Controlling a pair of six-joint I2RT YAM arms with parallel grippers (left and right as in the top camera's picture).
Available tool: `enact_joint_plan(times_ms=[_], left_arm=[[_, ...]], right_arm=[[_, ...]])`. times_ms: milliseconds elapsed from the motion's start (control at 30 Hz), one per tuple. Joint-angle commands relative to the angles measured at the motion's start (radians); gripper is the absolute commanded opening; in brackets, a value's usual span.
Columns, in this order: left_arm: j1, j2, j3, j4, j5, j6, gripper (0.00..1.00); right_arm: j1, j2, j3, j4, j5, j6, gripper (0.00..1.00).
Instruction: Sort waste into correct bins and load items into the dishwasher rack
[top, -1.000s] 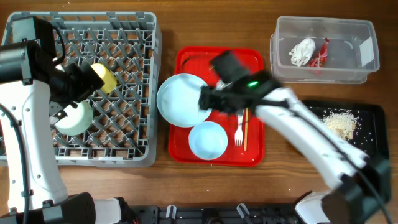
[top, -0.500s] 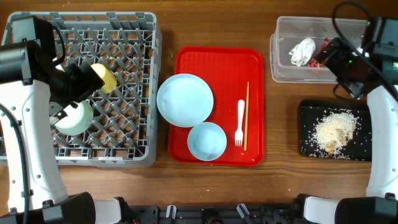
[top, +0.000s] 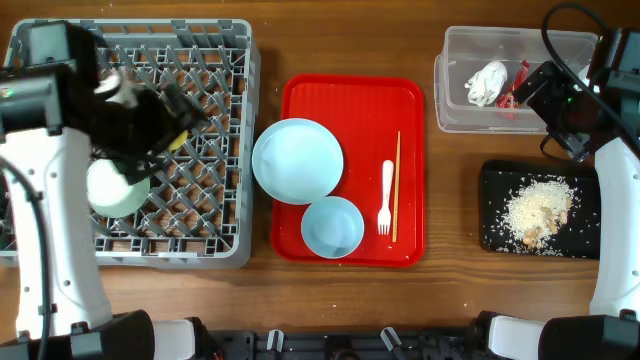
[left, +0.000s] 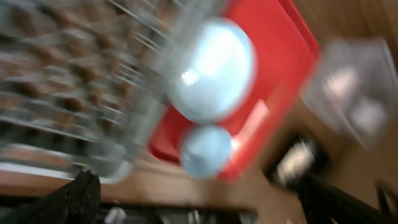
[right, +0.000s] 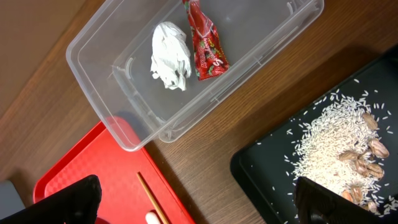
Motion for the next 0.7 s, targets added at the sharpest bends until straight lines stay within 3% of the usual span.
enact_joint_plan(times_ms=[0, 67, 167, 233, 333, 500, 600, 667], left_arm=[[-0.232, -0.001, -0.008, -0.025, 0.119, 0.087, 1.0], [-0.405, 0.0, -0.029, -0.012, 0.03, 0.063, 1.0], [-0.663, 0.002, -0.109, 0.082, -0.146, -0.131, 1.0], [-0.802, 0.006, -0.175, 0.179, -0.243, -0.251, 1.0], [-0.998, 0.043, -0.283, 0.354, -0.347, -0.341, 1.0], [-1.207, 0.217, -0.361, 0.452, -0.602, -0.339, 0.95], [-1.251, 0.317, -0.361, 0.478, -0.682, -0.336, 0.8], [-1.266, 0.386, -0.361, 0.499, -0.722, -0.336, 0.76]], right_arm=[[0.0, -0.012, 0.006, 0.0, 0.021, -0.019, 1.0], [0.0, -0.012, 0.006, 0.0, 0.021, -0.019, 1.0], [0.0, -0.012, 0.006, 0.0, 0.021, -0.019, 1.0], [-0.001, -0.012, 0.006, 0.0, 0.021, -0.019, 1.0], [0.0, -0.012, 0.006, 0.0, 0.021, -0.019, 1.0], [-0.001, -0.012, 0.006, 0.0, 0.021, -0.019, 1.0], [0.0, -0.012, 0.006, 0.0, 0.021, -0.019, 1.0], [0.0, -0.012, 0.006, 0.0, 0.021, -0.019, 1.0]])
